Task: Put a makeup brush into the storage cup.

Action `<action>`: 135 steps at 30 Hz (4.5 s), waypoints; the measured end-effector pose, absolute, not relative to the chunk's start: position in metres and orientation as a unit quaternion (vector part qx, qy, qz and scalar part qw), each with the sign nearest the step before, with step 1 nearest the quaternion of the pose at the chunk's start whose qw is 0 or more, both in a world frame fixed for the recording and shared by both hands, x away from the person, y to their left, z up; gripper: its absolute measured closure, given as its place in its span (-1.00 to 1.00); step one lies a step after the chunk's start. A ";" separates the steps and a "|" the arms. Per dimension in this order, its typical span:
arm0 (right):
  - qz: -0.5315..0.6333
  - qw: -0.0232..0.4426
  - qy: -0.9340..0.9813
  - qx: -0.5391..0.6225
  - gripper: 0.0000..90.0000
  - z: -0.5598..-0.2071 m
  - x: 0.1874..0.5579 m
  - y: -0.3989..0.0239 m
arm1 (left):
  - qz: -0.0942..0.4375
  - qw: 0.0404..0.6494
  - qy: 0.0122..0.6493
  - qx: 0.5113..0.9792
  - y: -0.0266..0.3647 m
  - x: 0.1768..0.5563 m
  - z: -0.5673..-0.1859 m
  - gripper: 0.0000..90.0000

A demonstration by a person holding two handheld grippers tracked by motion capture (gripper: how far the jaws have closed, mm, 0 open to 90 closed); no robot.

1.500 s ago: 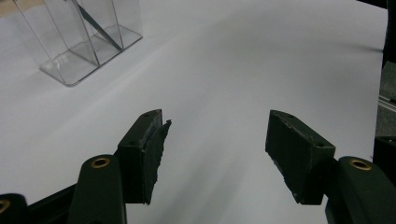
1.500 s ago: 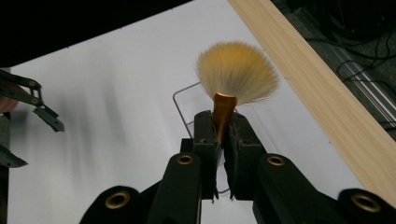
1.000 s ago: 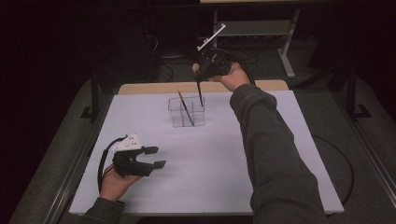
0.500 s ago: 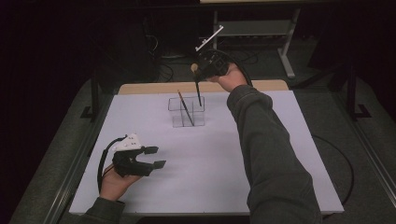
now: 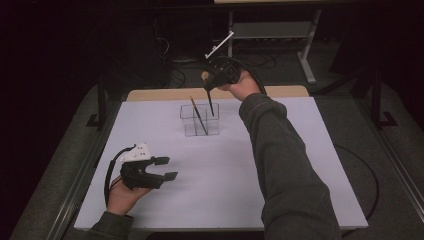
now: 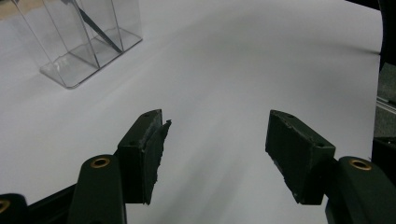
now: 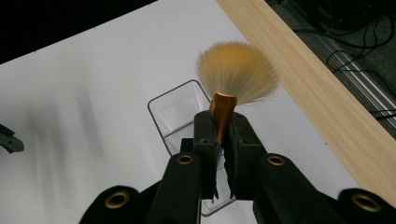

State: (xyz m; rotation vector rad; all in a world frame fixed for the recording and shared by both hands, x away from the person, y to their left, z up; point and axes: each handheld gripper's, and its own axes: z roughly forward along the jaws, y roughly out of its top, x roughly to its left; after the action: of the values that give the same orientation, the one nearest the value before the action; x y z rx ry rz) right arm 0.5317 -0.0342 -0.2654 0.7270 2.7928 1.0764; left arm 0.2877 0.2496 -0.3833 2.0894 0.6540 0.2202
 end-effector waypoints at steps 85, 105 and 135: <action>0.351 0.026 0.892 0.284 0.83 -0.324 0.527 -0.043 | 0.082 0.453 0.262 0.848 0.245 0.286 -0.385 -0.20; 0.360 0.021 0.881 0.307 0.54 -0.328 0.518 -0.052 | 0.081 0.455 0.264 0.846 0.244 0.285 -0.383 -0.20; 0.410 0.023 0.851 0.326 0.06 -0.331 0.484 -0.102 | 0.087 0.452 0.267 0.846 0.246 0.284 -0.385 -0.24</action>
State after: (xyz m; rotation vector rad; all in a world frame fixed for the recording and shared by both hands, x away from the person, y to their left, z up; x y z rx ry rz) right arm 0.4845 -0.1024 -0.3308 1.0079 2.6365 1.2708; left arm 0.2837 0.2460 -0.3848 2.0906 0.6597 0.2155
